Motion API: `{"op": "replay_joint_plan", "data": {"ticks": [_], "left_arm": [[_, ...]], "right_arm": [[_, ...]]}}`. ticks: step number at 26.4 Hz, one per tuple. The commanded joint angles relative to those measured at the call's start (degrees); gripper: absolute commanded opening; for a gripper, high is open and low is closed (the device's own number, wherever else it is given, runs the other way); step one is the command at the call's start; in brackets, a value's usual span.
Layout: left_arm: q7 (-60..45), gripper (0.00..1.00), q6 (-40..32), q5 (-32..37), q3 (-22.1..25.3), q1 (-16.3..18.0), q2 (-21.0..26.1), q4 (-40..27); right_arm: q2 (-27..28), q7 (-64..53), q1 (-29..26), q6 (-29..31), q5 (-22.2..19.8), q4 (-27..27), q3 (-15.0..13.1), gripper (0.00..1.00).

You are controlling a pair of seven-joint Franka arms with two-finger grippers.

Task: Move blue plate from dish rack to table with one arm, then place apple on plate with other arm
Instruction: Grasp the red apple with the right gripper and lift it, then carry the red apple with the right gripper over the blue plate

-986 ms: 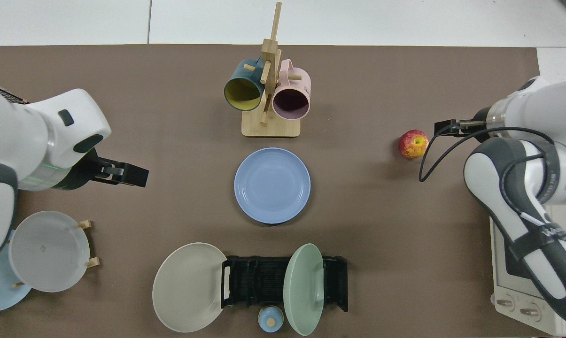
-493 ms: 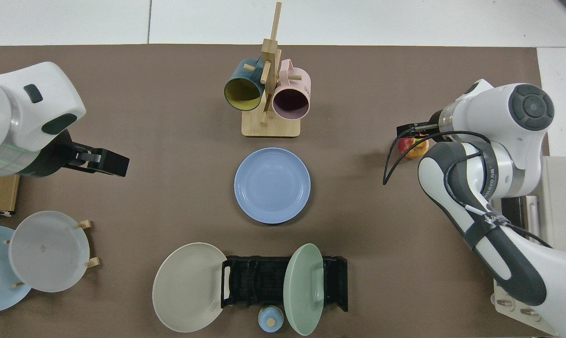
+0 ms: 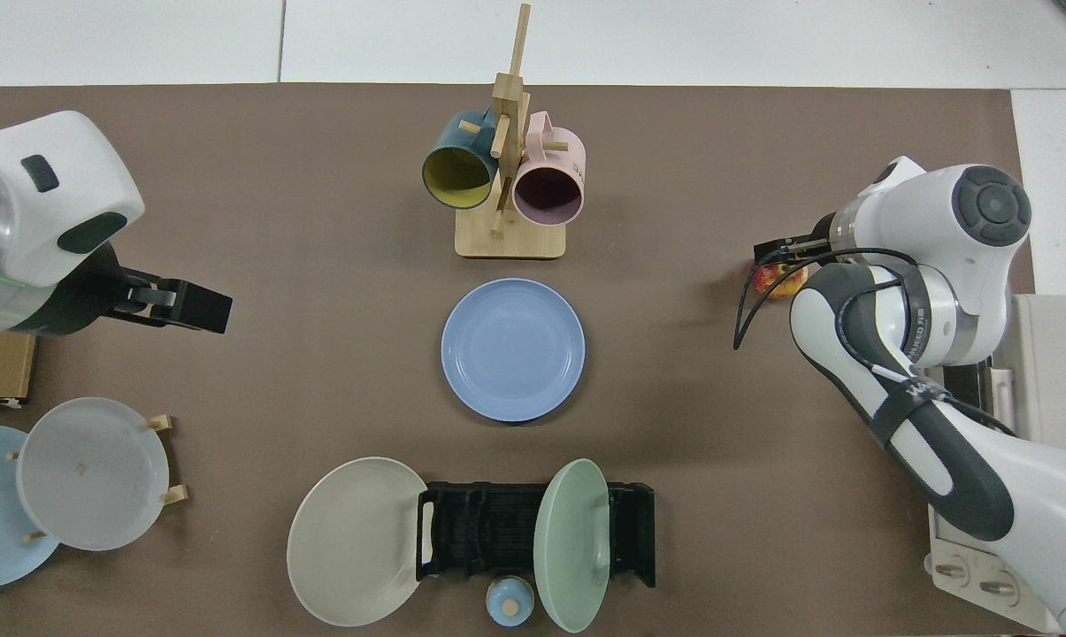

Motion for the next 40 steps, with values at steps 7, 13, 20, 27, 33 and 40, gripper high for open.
{"op": "replay_joint_plan", "data": {"ticks": [7,13,20,27,33,40], "left_arm": [[-4.05,1.0,-4.65,1.31,1.62,-0.85,-1.24,0.82],[-4.05,1.0,-5.89,1.31,2.06,-0.68,-1.68,0.82],[-3.97,1.0,-5.8,1.31,2.06,-0.68,-1.68,0.82],[-3.97,1.0,-5.8,1.31,2.06,-0.68,-1.68,0.82],[-3.97,1.0,-5.8,1.31,2.06,-0.68,-1.68,0.82],[-3.97,1.0,-5.8,1.31,2.06,-0.68,-1.68,0.82]], "right_arm": [[0.96,-3.59,0.72,1.65,3.76,-0.85,0.2,1.0],[1.05,-5.0,0.36,1.65,3.76,-1.56,0.11,1.0],[1.05,-5.96,-0.16,1.74,3.5,-2.7,0.11,1.0],[1.05,-5.96,0.1,2.35,3.5,-2.79,0.11,0.79],[1.22,-5.09,0.19,2.44,3.76,-2.53,0.11,0.0],[0.17,0.35,0.89,2.09,3.85,-0.86,0.28,0.0]]}}
